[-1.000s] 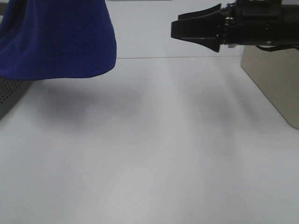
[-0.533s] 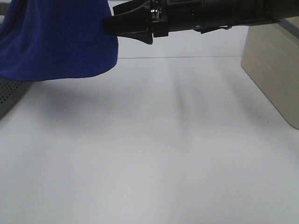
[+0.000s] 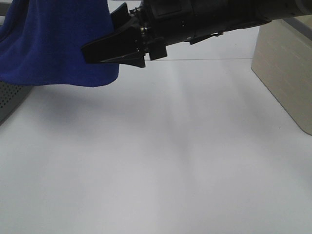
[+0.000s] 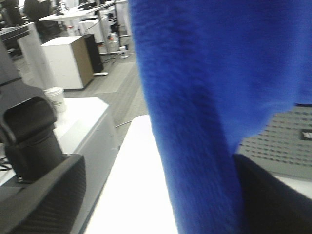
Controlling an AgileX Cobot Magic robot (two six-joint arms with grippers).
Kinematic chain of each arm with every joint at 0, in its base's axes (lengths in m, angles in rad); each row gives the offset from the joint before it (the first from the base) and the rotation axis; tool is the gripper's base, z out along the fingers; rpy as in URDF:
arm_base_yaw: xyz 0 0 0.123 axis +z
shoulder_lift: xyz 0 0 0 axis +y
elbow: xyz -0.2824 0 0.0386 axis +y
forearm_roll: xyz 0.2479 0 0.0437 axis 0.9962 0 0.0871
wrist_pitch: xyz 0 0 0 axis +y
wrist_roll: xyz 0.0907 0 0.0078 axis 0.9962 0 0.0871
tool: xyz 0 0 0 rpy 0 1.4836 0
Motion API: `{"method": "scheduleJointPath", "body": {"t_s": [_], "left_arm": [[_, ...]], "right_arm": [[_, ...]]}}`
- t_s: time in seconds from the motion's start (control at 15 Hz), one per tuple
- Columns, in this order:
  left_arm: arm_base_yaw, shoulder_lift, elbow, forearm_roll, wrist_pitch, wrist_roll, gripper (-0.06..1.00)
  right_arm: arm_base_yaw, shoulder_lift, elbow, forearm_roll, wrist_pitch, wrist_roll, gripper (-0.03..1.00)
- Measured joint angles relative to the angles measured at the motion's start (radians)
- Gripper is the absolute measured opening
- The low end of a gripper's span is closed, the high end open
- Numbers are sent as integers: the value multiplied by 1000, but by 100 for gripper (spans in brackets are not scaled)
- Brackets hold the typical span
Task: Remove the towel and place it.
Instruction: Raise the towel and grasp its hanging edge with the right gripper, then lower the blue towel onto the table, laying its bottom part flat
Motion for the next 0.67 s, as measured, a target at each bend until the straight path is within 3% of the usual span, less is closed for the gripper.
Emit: {"method": "scheduleJointPath", "body": {"t_s": [0.13, 0.33, 0.53, 0.67], "left_arm": [[0, 0, 0, 0, 0, 0, 0], [0, 0, 0, 0, 0, -3, 0], [0, 0, 0, 0, 0, -3, 0], [0, 0, 0, 0, 0, -3, 0]], "right_arm": [[29, 0, 0, -43, -3, 13, 78], [4, 0, 0, -125, -1, 83, 74], [-33, 0, 0, -127, 1, 107, 60], [-33, 0, 0, -127, 1, 124, 43]]}}
